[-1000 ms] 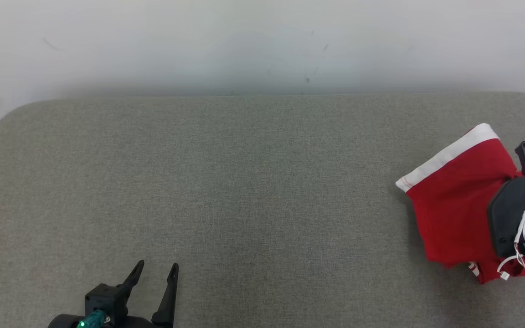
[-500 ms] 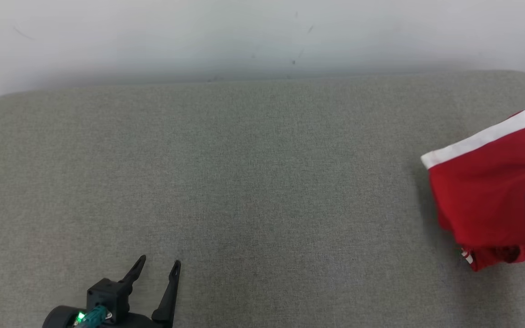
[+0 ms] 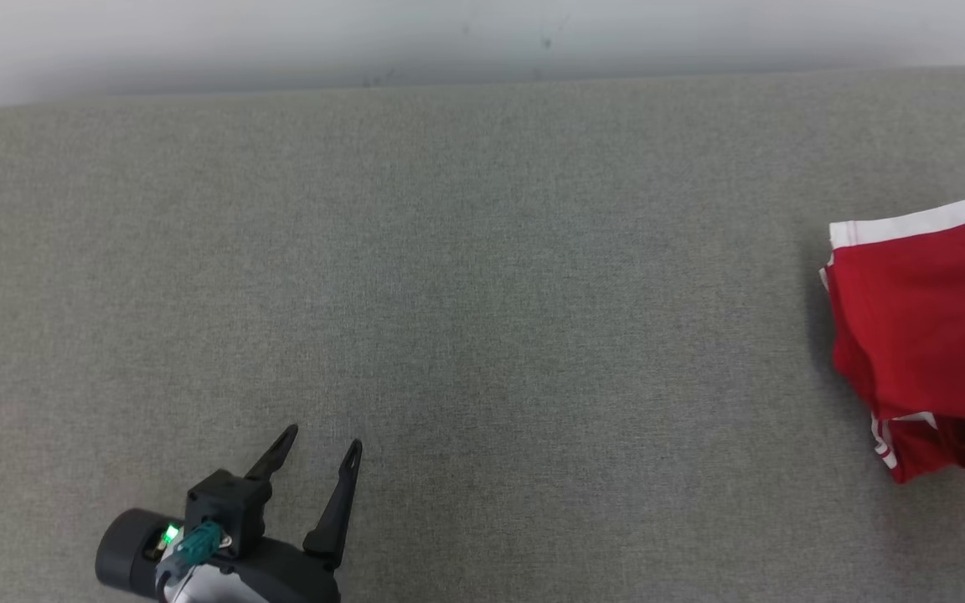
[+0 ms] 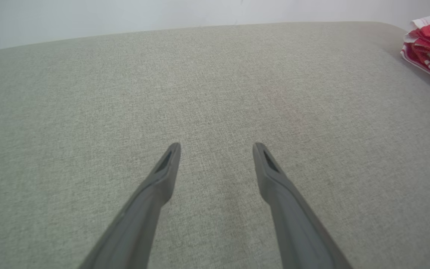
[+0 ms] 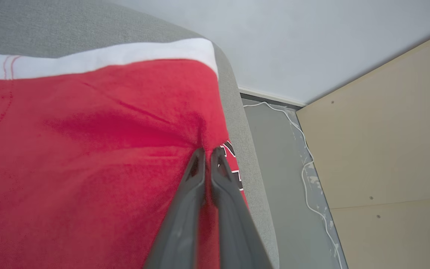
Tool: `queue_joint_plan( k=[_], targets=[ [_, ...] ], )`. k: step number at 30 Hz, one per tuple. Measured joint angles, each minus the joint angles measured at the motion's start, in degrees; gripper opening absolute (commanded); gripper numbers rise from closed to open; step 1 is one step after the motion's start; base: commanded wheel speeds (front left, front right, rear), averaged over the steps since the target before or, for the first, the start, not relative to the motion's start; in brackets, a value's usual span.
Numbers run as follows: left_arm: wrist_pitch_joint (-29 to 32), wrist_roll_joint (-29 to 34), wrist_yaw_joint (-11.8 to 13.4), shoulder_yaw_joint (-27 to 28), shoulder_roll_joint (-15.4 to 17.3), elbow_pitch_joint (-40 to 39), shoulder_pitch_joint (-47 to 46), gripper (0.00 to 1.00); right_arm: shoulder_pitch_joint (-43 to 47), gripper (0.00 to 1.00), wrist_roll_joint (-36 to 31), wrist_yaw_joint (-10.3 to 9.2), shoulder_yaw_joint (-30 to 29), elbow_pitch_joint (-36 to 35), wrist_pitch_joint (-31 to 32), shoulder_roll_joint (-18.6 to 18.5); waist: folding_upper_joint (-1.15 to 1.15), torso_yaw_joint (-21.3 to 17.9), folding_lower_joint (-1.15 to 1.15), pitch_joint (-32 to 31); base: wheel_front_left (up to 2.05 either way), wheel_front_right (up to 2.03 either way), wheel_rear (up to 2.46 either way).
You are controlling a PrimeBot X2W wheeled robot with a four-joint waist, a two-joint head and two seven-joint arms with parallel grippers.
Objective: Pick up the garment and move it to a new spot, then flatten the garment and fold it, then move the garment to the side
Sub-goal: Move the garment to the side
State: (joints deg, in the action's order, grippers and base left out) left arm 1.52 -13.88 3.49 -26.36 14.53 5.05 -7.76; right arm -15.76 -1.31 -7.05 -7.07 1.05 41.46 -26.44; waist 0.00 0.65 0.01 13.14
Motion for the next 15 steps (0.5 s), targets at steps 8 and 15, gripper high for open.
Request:
queue_joint_plan(
  k=[8, 15],
  targets=[
    [0.81, 1.26, -0.51, -0.57, -0.41, -0.24, -2.38, 1.00, -1.40, 0.60, -2.97, -0.01, 0.26, 3.09, -2.55, -2.72, 0.00, 1.08, 0.00, 2.86, 0.00, 0.00, 0.00],
    [1.05, 1.26, -0.56, -0.87, -0.96, 0.45, -3.48, 1.00, -2.93, 1.00, -3.36, 0.00, 1.12, 6.66, -5.66, -3.24, 0.00, 1.44, 0.00, 3.31, 0.00, 0.00, 0.00]
  ],
)
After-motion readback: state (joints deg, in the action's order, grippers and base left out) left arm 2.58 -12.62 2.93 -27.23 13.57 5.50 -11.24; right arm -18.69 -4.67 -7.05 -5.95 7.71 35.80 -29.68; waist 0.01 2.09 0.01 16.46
